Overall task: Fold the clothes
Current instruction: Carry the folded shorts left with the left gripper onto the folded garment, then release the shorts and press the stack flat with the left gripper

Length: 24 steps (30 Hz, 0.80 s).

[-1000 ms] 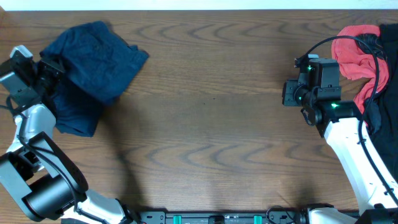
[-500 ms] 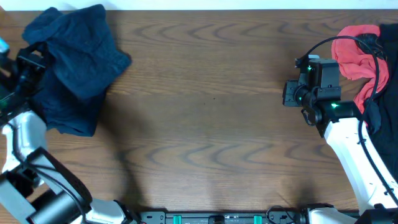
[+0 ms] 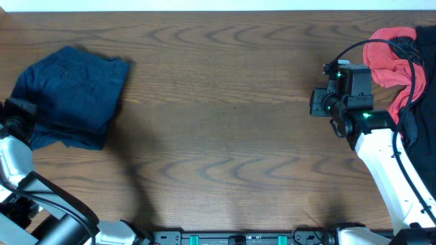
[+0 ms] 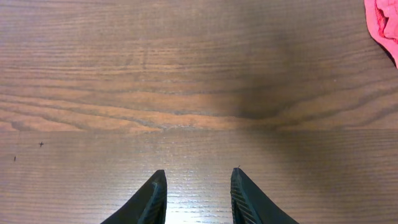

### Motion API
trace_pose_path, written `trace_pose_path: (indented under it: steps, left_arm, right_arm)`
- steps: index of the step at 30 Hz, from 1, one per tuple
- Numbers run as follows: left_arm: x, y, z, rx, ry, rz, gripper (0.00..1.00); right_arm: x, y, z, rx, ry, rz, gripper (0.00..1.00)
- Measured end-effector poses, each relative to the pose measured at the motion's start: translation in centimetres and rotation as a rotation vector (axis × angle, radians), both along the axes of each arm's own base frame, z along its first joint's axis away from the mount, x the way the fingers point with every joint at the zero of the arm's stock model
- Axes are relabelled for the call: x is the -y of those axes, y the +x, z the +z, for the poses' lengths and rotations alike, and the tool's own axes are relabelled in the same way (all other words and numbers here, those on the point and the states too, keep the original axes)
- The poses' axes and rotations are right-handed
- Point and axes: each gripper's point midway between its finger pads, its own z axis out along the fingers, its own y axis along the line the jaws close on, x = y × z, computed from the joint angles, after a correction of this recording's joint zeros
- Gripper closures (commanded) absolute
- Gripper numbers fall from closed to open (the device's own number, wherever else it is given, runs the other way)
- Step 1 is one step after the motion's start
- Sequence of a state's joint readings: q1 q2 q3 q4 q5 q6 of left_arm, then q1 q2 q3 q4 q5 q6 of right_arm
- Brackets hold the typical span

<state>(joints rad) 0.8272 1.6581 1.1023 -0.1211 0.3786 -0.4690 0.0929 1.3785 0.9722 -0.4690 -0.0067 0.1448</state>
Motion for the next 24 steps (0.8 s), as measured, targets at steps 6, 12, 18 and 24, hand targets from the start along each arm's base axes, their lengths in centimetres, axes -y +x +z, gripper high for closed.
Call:
trace_pose_path:
  steps: [6,12,18,24]
  left_arm:
    - [-2.3,-1.8,-0.5,-0.1,0.101,0.101,0.22]
    - [-4.1,-3.5,-0.2,-0.149,0.161,0.179,0.1]
    - [-4.9,-3.2,6.9,0.026,0.286,0.193,0.31]
    - [-1.9,-0.4,12.9,0.229,0.343,0.03,0.76]
  right_arm:
    - [0.0,-0.1,-0.1,-0.006,-0.001,0.0,0.67]
    - [0.1,-0.5,-0.4,-0.025,-0.004,-0.001,0.67]
    - [0.5,-0.6,-0.5,-0.034,-0.022,-0.015,0.67]
    - [0.6,-0.6,-0.5,-0.034,-0.027,-0.019,0.67]
